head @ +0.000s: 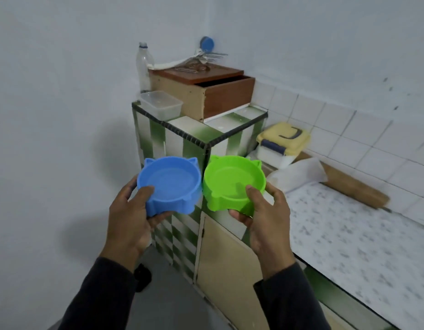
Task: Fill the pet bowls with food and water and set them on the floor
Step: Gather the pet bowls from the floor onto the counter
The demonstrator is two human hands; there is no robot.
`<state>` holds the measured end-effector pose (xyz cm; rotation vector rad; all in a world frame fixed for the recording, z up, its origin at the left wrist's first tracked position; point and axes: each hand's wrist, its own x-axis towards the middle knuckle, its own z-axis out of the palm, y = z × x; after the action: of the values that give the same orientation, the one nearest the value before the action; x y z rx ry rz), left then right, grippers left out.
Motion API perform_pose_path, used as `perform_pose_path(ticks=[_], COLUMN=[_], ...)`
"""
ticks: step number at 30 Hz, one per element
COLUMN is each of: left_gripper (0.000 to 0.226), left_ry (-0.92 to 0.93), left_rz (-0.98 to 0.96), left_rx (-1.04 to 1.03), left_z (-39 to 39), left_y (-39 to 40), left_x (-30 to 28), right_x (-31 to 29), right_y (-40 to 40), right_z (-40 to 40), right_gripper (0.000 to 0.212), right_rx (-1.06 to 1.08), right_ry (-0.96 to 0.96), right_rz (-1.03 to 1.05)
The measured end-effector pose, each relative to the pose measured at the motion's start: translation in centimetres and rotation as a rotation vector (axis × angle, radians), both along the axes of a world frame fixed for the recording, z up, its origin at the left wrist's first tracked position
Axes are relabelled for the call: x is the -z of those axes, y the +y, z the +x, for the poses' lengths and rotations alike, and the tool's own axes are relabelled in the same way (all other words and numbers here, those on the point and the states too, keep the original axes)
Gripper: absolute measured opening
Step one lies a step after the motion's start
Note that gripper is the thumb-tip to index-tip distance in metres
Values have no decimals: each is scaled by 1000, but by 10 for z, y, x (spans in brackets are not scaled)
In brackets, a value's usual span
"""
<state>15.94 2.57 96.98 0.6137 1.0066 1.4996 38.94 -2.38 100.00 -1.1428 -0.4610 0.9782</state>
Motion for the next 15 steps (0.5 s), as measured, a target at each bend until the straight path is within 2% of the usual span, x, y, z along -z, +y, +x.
perform_pose_path(ticks=[15], left_gripper=[41], left_ry=[18], left_rz=[9], left_rx=[443], left_z=[187], left_y=[-79], left_x=[7], right_x=[7], right_y=[-171], right_z=[146], right_gripper=[38], right_rx=[449], right_ry=[-7], right_rz=[10])
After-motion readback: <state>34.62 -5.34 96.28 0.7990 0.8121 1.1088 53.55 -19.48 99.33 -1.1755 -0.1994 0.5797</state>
